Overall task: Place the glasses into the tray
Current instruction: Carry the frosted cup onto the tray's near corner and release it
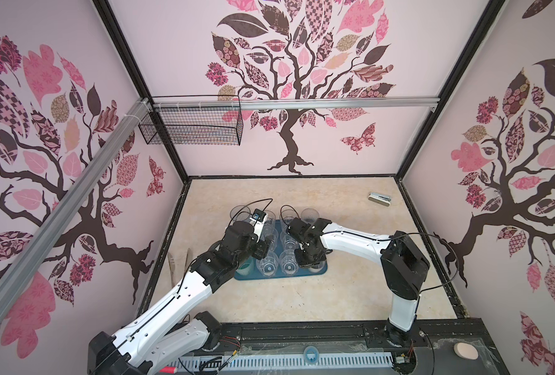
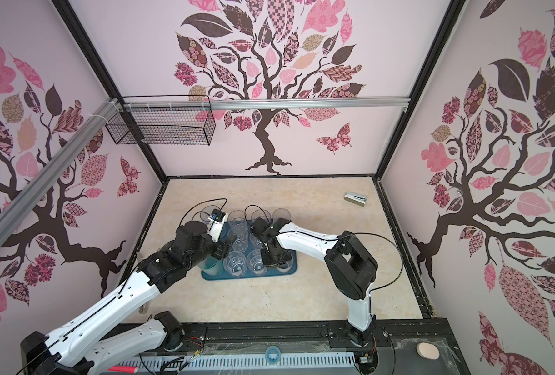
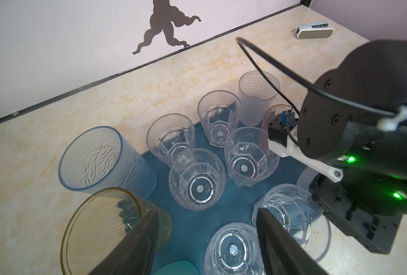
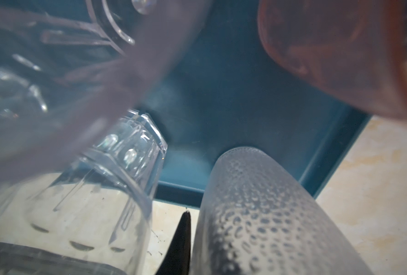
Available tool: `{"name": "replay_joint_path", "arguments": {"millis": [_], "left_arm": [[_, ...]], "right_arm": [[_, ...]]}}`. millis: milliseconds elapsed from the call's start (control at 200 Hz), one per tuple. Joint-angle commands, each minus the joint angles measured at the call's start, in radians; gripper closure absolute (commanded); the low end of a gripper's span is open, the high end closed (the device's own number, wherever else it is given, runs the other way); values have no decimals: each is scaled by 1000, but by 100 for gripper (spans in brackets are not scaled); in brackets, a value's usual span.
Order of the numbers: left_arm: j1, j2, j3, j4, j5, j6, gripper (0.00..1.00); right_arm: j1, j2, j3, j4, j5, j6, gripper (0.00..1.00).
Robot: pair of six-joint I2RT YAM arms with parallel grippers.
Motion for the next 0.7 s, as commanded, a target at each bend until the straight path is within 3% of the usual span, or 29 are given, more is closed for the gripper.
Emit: {"name": "replay_joint_path", "arguments": {"millis": [0, 150, 380, 505, 610, 695], "left_arm": [[2, -6, -20, 19, -2, -5, 32], [3, -12, -18, 18, -4, -11, 32], [2, -7, -3, 8, -16, -31, 32], [3, -21, 21, -28, -79, -43, 32], [18, -70, 9, -27, -247, -63, 32], [157, -152, -36, 8, -300, -142, 32]], "right_arm": [[6, 15, 24, -45, 3, -13, 76], [6, -42, 68, -105, 20, -18, 66], [6, -101, 126, -182, 83, -35, 61], [-8, -162, 201, -246, 187, -82, 57], [-106, -241, 243, -237, 282, -135, 50], [-269, -362, 150, -75, 312, -123, 42]]}}
